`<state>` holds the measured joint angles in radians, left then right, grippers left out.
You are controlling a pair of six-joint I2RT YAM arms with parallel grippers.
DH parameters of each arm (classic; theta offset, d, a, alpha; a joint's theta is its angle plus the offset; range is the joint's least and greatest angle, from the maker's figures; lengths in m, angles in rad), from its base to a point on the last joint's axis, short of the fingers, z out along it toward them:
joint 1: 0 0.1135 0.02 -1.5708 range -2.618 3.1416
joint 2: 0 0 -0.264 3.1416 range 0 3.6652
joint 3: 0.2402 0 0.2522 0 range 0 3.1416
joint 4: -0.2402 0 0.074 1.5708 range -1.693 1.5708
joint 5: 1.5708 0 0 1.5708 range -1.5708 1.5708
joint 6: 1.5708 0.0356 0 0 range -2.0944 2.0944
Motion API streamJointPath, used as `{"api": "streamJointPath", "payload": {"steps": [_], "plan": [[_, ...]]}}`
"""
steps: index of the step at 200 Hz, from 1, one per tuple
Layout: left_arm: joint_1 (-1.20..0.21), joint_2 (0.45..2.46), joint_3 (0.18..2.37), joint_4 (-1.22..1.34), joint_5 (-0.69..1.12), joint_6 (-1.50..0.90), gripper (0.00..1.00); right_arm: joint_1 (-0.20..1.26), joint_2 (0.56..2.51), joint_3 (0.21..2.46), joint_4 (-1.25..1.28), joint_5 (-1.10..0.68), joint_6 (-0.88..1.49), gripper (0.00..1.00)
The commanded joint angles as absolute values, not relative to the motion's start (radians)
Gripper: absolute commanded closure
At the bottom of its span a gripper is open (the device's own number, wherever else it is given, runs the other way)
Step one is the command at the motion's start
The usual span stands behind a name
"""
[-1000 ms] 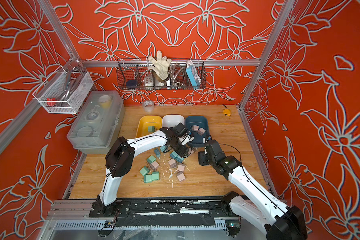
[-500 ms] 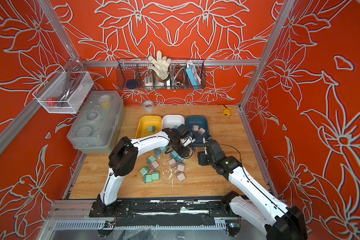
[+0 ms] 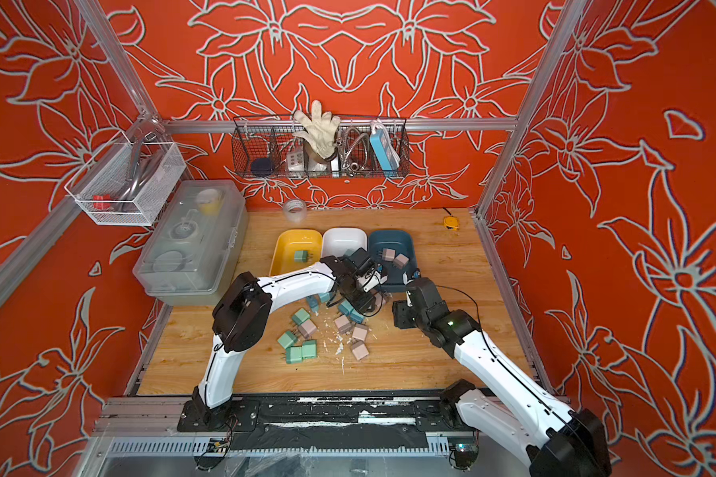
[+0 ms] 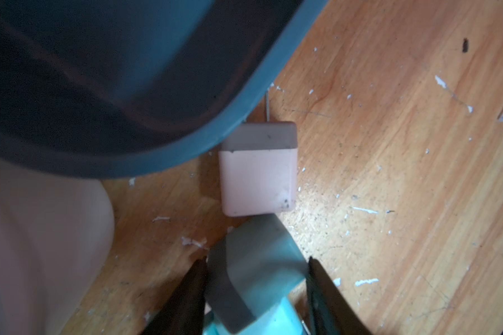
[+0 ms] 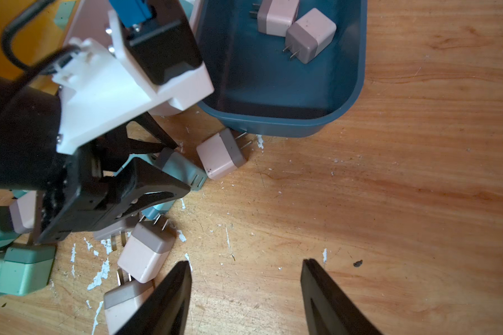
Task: Place the plugs by color into the storage box
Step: Pick up the plug from the center of the board.
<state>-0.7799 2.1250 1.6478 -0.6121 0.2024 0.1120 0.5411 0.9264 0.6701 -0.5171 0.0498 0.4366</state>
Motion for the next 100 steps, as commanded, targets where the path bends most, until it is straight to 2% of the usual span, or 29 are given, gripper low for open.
{"api": "streamJointPath", "payload": {"steps": [1, 100], "plan": [[-0.785, 2.051, 1.622, -0.593, 0.205, 0.123, 0.52, 0.536, 0.934, 0.681, -0.512, 0.040, 0.442, 0.35], [-0.732, 1.915, 1.597, -0.556, 0.238, 0.121, 0.53, 0.536, 0.940, 0.699, -0.463, 0.059, 0.442, 0.35]]}}
